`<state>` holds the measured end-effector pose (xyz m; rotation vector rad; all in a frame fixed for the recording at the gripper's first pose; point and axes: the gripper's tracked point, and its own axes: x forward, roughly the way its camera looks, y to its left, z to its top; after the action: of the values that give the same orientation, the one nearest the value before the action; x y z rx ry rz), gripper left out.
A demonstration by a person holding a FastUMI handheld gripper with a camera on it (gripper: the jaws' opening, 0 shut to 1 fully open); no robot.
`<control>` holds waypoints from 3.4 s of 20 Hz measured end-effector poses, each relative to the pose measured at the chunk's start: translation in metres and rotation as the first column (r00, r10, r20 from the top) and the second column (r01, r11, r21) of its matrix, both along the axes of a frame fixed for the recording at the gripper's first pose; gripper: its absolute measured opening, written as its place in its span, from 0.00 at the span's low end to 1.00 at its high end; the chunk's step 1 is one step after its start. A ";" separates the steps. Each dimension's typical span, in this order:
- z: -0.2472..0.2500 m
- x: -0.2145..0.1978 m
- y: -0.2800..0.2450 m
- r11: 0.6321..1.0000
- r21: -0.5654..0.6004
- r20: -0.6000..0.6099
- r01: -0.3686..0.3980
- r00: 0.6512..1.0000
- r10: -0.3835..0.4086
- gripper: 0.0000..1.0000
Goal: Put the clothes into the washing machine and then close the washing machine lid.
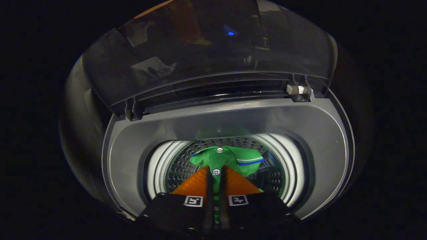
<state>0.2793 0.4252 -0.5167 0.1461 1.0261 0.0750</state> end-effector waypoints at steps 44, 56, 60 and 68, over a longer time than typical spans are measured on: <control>0.314 0.141 -0.014 0.998 -0.064 0.582 -0.007 0.812 0.044 0.99; 0.313 0.080 -0.014 0.996 -0.089 0.645 0.019 0.763 0.043 1.00; 0.310 0.057 -0.014 0.996 -0.088 0.657 0.023 0.753 0.041 1.00; 0.300 0.018 -0.013 0.997 -0.080 0.676 0.021 0.736 0.039 1.00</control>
<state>0.2974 0.4118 -0.2167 0.0281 0.2861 0.0861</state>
